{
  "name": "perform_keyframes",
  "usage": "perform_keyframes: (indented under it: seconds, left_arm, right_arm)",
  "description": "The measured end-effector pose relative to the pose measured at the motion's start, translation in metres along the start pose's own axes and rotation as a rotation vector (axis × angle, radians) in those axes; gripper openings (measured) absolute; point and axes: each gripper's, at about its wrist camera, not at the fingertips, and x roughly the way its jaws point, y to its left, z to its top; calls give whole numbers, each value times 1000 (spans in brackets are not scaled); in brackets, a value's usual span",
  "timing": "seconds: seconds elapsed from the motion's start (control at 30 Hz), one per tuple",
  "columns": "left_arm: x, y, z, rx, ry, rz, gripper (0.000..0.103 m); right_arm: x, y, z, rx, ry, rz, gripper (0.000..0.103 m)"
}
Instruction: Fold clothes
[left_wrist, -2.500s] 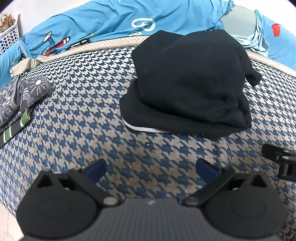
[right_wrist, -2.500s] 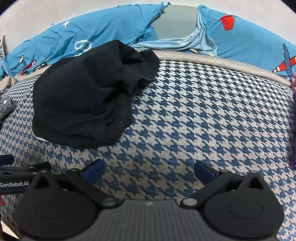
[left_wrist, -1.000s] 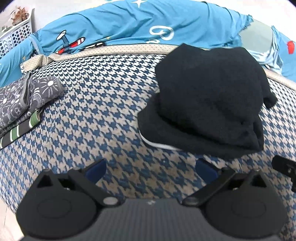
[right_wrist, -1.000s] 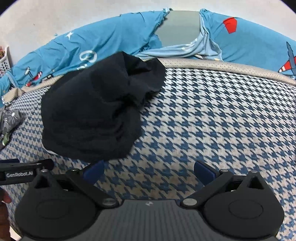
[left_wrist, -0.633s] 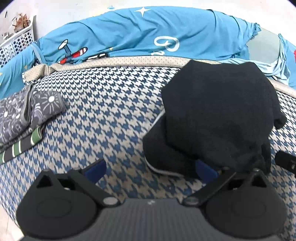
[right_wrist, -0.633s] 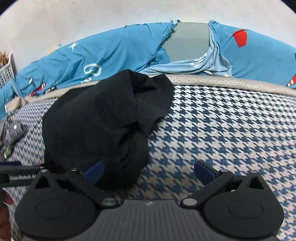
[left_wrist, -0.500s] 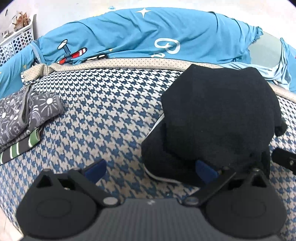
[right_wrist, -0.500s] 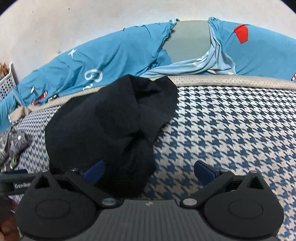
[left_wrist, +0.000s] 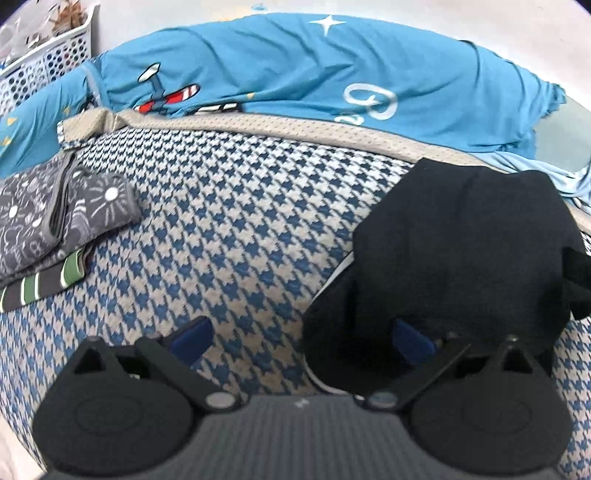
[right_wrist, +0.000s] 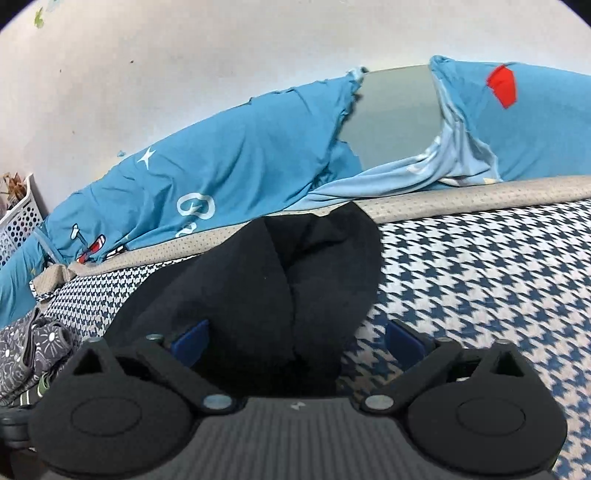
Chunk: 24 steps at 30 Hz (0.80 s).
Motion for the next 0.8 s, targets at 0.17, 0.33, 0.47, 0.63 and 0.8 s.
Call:
perform_keyframes:
  seconds: [0.17,0.33,0.47,0.63,0.8]
  left_arm:
    - [1,9,1,-44,11,5,103]
    - [0,16,3,-66,12,12,103]
    - [-2,23,4,-81,3,30,103]
    - [-7,37,7,-116,-23,39,103]
    - [-17,51,13,-159,-72,39,103]
  right_arm:
    - [15,1,-3,3,15,62,52]
    - [15,7,-10,-26,0,119,24]
    - [3,22,-15,-115,-33,150,18]
    - [-15,46,-27,-283,-77,183,17]
    - [-34,71,-51,-482,-74,245,17]
